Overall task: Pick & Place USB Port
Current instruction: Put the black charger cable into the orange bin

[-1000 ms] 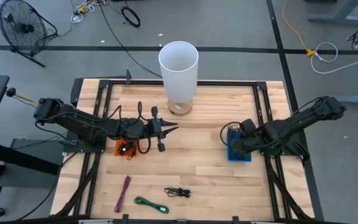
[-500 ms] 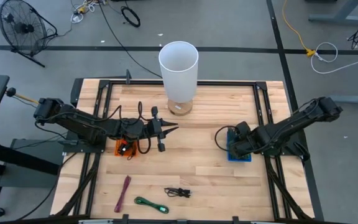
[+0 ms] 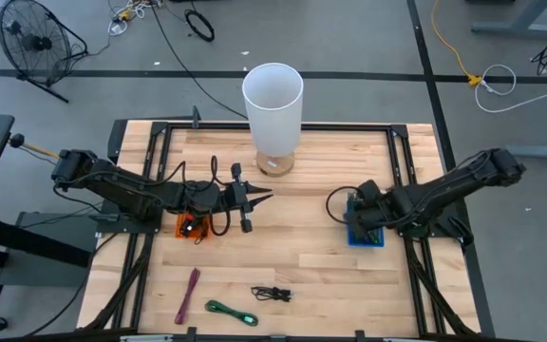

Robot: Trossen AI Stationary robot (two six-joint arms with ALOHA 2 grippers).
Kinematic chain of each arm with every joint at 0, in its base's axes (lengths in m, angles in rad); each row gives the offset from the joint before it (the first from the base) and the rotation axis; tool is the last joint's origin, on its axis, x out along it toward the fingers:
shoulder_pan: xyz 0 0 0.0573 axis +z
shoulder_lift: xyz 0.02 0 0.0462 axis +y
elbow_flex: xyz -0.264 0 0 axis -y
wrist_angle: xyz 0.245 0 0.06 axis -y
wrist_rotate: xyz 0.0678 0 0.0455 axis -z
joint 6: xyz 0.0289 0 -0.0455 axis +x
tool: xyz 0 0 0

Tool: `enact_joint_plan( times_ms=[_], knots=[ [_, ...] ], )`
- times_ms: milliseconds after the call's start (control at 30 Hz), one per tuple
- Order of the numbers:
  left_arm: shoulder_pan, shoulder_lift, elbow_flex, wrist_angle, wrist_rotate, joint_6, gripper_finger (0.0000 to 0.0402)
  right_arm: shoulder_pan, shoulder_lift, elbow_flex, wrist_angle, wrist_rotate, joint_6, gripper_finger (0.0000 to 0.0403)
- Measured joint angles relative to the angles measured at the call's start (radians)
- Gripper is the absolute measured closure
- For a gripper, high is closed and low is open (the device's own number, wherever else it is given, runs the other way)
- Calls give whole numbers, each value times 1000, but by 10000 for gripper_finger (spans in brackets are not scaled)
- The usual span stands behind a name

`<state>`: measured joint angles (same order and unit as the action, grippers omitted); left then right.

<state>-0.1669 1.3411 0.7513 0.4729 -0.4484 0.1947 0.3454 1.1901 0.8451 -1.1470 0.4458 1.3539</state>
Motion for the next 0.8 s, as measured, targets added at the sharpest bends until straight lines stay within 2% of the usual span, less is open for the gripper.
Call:
enact_joint_plan(
  times_ms=[133, 267, 467, 567, 800],
  knots=[
    [-2, 0, 0, -3, 13, 0, 342, -14, -22, 42, 111, 38, -168, 250],
    [-20, 0, 0, -86, 153, -25, 342, -18, -37, 65, 280, 92, -313, 256],
    [-86, 1, -1, -252, 300, -164, 342, -17, -18, 65, 573, 10, -538, 256],
    [-149, 11, -1, -287, 306, -195, 338, -17, -9, 65, 654, -2, -611, 258],
    [-266, 82, 17, -290, 243, -353, 297, -18, -7, 65, 704, 84, -698, 262]
  ],
)
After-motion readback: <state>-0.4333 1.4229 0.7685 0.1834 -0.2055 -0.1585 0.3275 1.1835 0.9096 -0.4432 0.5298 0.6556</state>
